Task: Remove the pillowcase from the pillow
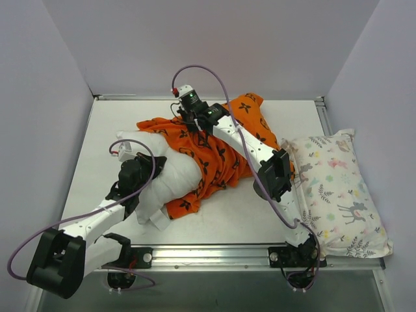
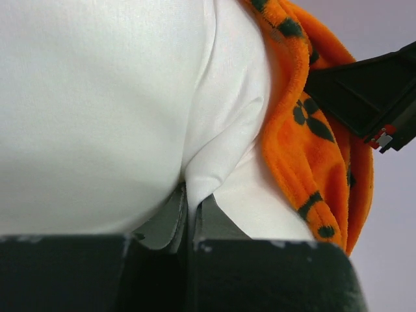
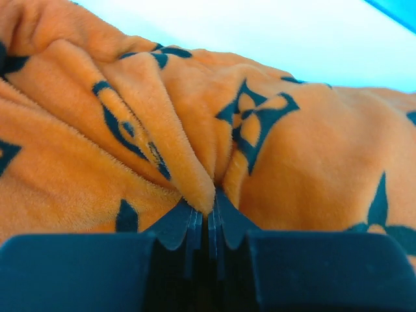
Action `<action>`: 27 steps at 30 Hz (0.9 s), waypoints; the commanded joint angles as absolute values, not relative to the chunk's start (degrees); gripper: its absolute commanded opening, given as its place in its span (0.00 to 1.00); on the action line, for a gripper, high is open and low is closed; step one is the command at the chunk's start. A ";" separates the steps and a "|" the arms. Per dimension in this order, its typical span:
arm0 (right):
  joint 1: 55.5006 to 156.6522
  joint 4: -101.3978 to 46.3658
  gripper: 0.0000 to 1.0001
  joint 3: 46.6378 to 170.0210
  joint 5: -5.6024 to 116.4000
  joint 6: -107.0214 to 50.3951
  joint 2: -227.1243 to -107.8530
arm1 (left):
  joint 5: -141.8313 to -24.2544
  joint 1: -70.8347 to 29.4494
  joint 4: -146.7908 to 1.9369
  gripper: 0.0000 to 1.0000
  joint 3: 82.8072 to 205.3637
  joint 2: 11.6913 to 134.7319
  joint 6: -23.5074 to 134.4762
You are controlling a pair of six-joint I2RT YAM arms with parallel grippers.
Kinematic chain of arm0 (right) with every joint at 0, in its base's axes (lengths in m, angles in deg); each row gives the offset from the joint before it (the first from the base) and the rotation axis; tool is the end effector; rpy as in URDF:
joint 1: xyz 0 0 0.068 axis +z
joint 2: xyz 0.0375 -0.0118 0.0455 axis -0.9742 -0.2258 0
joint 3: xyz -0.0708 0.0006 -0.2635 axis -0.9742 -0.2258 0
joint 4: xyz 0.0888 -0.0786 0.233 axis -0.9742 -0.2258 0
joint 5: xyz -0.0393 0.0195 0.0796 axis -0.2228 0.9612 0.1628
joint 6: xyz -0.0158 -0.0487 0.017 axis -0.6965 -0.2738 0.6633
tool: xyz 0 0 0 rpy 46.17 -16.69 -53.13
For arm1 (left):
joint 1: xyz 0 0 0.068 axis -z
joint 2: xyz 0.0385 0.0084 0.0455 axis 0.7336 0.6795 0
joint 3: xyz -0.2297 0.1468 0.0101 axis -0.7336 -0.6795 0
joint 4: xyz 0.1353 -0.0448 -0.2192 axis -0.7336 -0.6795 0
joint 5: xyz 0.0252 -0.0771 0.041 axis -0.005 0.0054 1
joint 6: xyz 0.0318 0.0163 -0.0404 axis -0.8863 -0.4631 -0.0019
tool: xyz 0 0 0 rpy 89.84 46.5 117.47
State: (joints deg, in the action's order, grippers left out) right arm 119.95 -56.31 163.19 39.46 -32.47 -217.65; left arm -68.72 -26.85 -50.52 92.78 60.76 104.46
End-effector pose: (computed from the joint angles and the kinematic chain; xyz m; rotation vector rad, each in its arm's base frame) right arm 0.3943 0.3605 0.3139 -0.6436 2.0072 0.3297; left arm 0.2133 -0.0749 0.1950 -0.7510 1.8306 -0.8510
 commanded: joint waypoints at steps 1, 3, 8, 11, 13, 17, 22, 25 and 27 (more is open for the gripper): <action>116.60 -61.55 0.00 163.48 30.46 -27.07 -214.48 | -70.65 -25.13 -71.45 0.00 87.21 61.71 104.28; 112.91 -61.90 0.00 161.73 28.17 -24.24 -212.80 | -70.30 -25.13 -72.33 0.00 86.68 60.74 104.90; 103.60 -64.18 0.00 159.35 26.47 -15.12 -207.88 | -69.34 -25.13 -77.34 0.00 85.89 55.21 106.04; 97.96 -63.92 0.00 156.80 32.99 -11.84 -205.68 | -68.63 -25.13 -81.02 0.00 86.15 51.52 106.05; 97.17 -64.01 0.00 156.62 33.25 -12.45 -205.33 | -68.19 -25.22 -84.27 0.00 86.86 48.63 106.04; 97.08 -63.84 0.00 155.39 33.69 -13.15 -204.36 | -66.09 -26.18 -91.48 0.00 90.45 41.77 105.43; 97.86 -63.57 0.00 156.97 38.61 -14.90 -202.52 | -67.56 -36.18 -97.47 0.00 100.54 39.55 97.62; 99.53 -63.66 0.00 159.78 42.48 -16.23 -201.72 | -73.89 -49.44 -97.65 0.00 107.13 44.36 91.56; 101.03 -63.66 0.00 160.23 43.18 -17.28 -201.20 | -80.35 -60.48 -96.86 0.00 110.05 47.36 86.99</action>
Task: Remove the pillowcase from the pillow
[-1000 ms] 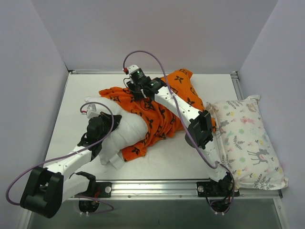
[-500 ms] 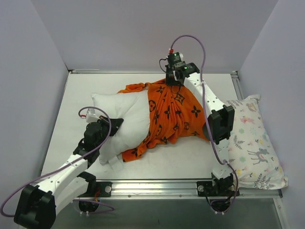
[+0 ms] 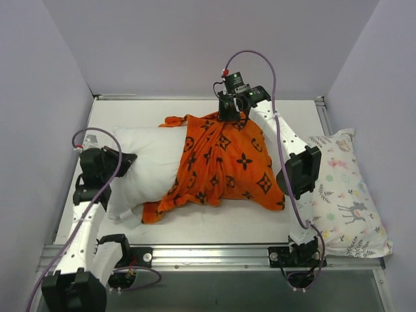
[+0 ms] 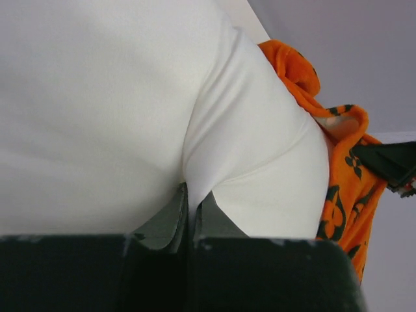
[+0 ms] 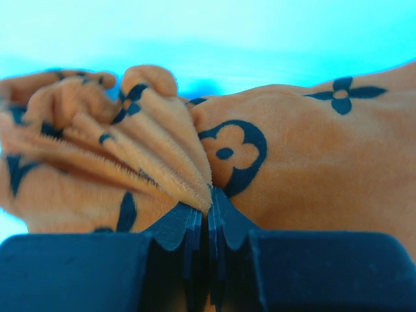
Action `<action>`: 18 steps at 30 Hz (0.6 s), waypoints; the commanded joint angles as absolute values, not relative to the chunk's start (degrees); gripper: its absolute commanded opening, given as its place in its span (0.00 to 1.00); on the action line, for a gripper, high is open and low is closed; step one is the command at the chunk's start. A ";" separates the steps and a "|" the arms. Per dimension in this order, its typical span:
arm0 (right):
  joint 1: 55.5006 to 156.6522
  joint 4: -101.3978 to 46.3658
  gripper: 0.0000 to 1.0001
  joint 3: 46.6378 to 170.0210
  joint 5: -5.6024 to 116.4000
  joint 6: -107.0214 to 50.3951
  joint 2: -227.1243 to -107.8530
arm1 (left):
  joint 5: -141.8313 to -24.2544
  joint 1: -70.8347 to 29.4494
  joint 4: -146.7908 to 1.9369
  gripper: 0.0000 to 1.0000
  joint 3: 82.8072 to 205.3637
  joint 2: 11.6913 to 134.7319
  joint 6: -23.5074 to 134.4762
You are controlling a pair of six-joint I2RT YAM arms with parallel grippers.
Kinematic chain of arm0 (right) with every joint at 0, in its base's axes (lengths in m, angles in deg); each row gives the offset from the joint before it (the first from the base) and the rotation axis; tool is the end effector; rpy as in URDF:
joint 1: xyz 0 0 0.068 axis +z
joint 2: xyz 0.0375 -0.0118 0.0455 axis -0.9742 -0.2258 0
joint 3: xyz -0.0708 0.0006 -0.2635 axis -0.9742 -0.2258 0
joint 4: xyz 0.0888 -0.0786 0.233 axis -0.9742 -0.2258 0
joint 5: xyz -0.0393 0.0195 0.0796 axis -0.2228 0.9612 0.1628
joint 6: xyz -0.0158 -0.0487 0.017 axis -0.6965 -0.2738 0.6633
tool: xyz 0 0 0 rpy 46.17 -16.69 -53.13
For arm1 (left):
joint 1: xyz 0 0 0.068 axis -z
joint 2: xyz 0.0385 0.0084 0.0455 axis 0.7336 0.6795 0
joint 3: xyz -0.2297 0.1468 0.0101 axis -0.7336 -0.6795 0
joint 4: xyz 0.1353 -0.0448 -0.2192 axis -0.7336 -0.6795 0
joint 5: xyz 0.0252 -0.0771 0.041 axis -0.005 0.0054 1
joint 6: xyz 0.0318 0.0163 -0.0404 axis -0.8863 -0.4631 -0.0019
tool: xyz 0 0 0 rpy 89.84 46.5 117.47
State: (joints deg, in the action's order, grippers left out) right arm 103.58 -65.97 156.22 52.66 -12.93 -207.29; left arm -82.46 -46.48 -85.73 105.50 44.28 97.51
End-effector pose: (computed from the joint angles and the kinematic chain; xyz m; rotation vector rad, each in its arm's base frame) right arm 0.4327 0.2202 0.3463 -0.1363 2.2584 0.5605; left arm 0.1901 -0.0070 0.2641 -0.8385 1.8874 -0.7338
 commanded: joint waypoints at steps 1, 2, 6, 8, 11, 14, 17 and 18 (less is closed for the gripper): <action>101.12 -63.66 0.00 160.31 44.14 -17.11 -200.76 | -82.67 -64.03 -96.16 0.00 111.97 51.38 85.67; 101.38 -63.57 0.00 159.53 45.55 -16.59 -200.58 | -84.78 -66.50 -96.06 0.00 115.13 53.42 84.52; 103.83 -63.48 0.30 158.30 50.30 -18.86 -200.23 | -90.79 -64.98 -92.64 0.00 118.32 58.54 85.04; 105.77 -63.40 0.62 156.46 48.47 -19.74 -198.21 | -86.93 -61.10 -92.90 0.00 118.50 58.10 84.08; 110.95 -62.00 0.78 149.35 41.62 -20.89 -191.46 | -85.15 -59.41 -93.08 0.00 117.36 56.96 84.59; 116.75 -59.63 0.80 137.76 34.41 -20.45 -181.80 | -84.80 -59.32 -92.64 0.00 115.51 55.64 84.69; 123.51 -55.07 0.83 123.35 28.60 -17.12 -170.81 | -84.71 -59.23 -92.20 0.00 114.02 54.59 84.77; 125.45 -53.65 0.83 119.83 28.34 -15.98 -166.43 | -84.89 -59.15 -91.94 0.00 113.75 54.32 84.77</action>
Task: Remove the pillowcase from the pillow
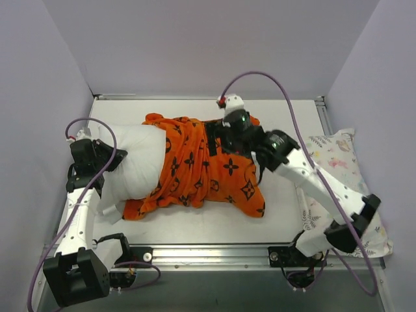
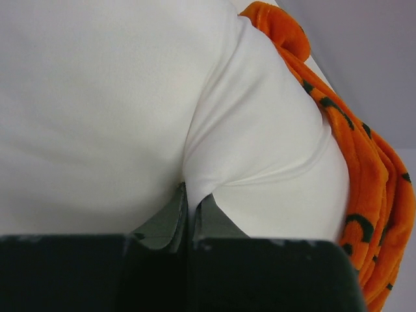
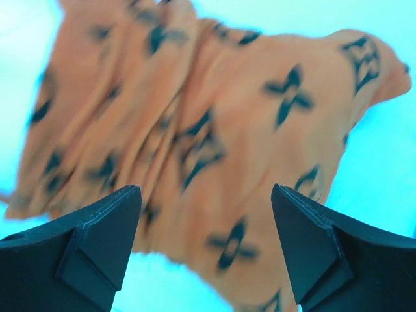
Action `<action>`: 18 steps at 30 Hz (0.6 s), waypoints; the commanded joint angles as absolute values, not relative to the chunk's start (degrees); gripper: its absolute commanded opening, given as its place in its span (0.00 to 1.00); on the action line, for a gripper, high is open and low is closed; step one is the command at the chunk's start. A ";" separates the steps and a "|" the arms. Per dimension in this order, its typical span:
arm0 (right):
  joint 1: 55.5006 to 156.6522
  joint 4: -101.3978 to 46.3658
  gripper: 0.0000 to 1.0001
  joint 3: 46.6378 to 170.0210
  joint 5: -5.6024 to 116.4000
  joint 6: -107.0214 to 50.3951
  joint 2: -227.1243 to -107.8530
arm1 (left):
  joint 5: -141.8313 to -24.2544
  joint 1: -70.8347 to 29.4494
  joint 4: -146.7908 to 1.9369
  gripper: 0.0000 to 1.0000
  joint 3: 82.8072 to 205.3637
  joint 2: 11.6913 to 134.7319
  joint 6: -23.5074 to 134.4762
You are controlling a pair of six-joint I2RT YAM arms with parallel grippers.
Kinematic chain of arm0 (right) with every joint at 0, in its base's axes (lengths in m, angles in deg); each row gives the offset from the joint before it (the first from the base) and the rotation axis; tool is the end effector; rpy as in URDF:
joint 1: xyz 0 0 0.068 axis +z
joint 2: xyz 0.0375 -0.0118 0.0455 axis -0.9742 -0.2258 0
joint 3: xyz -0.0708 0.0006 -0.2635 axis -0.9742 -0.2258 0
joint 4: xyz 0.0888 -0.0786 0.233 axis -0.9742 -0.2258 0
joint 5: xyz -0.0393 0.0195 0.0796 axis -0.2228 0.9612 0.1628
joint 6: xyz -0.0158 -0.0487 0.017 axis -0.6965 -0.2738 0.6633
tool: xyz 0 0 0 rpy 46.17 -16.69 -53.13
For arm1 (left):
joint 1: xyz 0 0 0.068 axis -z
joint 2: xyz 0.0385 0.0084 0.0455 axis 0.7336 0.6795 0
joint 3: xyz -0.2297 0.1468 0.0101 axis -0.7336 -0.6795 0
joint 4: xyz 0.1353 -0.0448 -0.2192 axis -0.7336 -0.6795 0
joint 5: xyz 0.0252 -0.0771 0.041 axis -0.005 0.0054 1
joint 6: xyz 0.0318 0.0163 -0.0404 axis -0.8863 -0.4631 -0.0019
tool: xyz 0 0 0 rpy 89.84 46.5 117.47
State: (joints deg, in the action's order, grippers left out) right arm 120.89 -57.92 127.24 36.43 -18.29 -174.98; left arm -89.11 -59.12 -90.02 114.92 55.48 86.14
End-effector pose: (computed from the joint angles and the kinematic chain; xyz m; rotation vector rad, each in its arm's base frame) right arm 0.2566 0.2374 0.4165 -0.3505 2.0008 0.4796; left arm 0.2218 0.0380 0.2780 -0.8312 1.9637 -0.5780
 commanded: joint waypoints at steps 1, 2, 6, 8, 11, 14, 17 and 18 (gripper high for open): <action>130.34 -52.68 0.83 115.88 27.38 -13.27 -164.65 | -84.89 -59.15 -91.93 0.00 113.67 54.41 84.86; 133.00 -50.32 0.83 109.31 23.71 -12.29 -163.24 | -85.24 -59.06 -91.85 0.00 113.75 54.41 84.86; 141.19 -40.75 0.86 93.63 18.14 -6.13 -162.07 | -85.07 -58.97 -92.55 0.00 114.54 54.32 83.81; 142.07 -35.13 0.87 90.28 16.83 -4.81 -164.62 | -85.15 -58.97 -92.72 0.00 114.89 54.41 83.72; 142.78 -24.24 0.89 88.42 19.01 -5.86 -170.33 | -85.24 -58.97 -92.90 0.00 115.16 54.76 83.28; 144.89 -21.21 0.90 89.47 16.65 -4.72 -175.08 | -85.15 -59.06 -93.34 0.00 115.51 55.28 82.23; 145.85 -20.60 0.90 89.91 15.42 -1.21 -178.60 | -86.12 -59.06 -93.43 0.00 115.86 55.64 81.52; 147.86 -20.16 0.90 88.95 14.46 0.54 -178.78 | -86.55 -59.06 -93.43 0.00 115.86 55.64 81.26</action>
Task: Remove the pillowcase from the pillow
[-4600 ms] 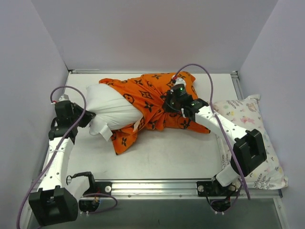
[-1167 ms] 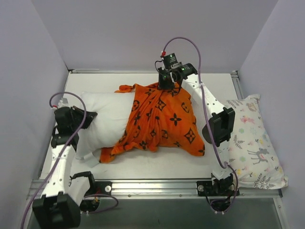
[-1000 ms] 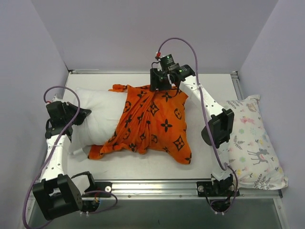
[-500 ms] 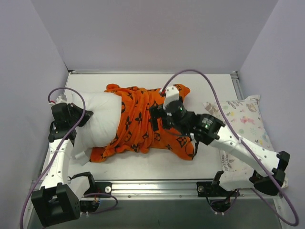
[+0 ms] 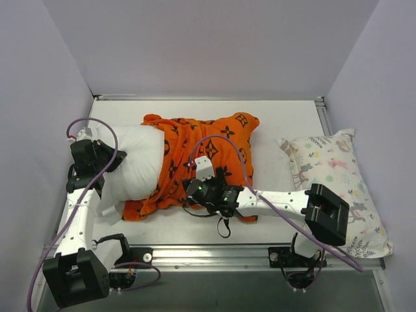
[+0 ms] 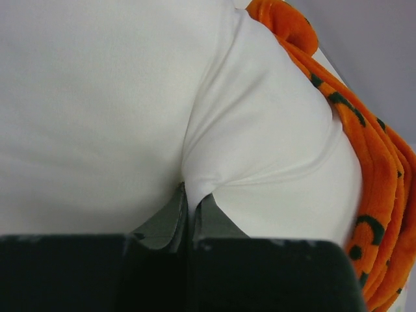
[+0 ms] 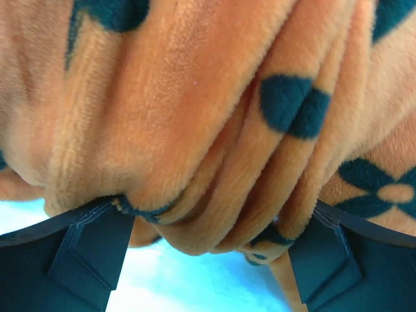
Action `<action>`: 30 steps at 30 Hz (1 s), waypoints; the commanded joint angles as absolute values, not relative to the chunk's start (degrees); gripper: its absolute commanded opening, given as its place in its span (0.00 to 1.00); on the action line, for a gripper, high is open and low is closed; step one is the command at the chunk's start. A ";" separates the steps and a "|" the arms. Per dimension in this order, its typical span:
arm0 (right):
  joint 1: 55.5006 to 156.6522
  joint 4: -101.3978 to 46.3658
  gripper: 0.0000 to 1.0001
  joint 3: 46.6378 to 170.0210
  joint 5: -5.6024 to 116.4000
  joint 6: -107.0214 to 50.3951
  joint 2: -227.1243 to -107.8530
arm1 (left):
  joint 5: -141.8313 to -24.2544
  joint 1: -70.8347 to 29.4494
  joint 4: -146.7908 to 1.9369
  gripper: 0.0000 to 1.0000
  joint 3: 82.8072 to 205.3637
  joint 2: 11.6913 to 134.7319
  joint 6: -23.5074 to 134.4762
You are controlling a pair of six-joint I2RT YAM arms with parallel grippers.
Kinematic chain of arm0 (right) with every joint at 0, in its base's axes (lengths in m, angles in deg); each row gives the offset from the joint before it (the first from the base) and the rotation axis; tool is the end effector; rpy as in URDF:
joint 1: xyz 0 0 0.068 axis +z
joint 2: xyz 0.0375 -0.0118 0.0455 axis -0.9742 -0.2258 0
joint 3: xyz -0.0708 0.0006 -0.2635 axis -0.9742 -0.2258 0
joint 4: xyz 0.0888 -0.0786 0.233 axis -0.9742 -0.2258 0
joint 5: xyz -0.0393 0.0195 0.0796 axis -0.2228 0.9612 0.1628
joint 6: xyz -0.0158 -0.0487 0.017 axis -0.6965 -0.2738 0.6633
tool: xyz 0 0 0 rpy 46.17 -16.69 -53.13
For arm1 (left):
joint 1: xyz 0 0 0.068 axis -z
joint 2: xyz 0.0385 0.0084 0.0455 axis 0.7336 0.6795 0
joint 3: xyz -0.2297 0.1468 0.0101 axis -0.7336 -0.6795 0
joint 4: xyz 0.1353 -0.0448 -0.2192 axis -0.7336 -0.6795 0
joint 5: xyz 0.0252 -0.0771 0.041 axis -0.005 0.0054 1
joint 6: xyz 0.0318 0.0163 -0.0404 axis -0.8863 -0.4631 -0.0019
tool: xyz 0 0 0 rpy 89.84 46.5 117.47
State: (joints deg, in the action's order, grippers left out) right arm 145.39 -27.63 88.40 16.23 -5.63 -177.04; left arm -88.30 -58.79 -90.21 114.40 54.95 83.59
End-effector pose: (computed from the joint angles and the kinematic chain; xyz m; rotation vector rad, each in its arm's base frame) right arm 0.1434 0.3120 0.2256 -0.4124 2.0785 0.4238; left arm 0.2199 0.0367 0.2764 -0.7896 1.9790 -0.5402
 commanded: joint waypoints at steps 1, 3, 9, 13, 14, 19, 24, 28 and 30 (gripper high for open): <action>149.36 -19.98 0.90 88.08 9.49 1.34 -178.43 | -87.17 -59.06 -93.43 0.00 115.86 55.64 80.74; 153.92 -19.62 0.91 87.28 4.54 3.27 -177.21 | -87.52 -58.97 -93.78 0.00 115.95 55.55 80.03; 162.19 -25.51 0.94 85.43 -10.16 10.83 -172.90 | -88.93 -59.06 -94.39 0.00 116.04 54.76 79.50; 163.26 -26.30 0.95 85.16 -7.80 14.00 -174.99 | -89.11 -58.97 -94.92 0.00 116.65 54.49 79.41; 163.43 -26.65 0.95 86.04 -6.74 15.48 -176.05 | -89.11 -58.97 -95.10 0.00 116.74 54.67 79.41; 160.11 -24.83 0.97 85.61 -1.39 16.46 -177.99 | -89.19 -58.97 -95.54 0.00 117.00 54.67 78.71; 154.39 -17.43 0.96 82.53 4.26 12.44 -180.01 | -89.37 -59.06 -95.80 0.00 117.09 55.02 78.36; 151.41 -11.91 0.96 81.65 6.86 11.27 -181.06 | -89.63 -58.97 -95.71 0.00 117.18 55.11 78.36; 151.13 -11.19 0.95 82.09 7.15 10.75 -182.29 | -90.69 -58.97 -95.89 0.00 117.35 55.11 78.01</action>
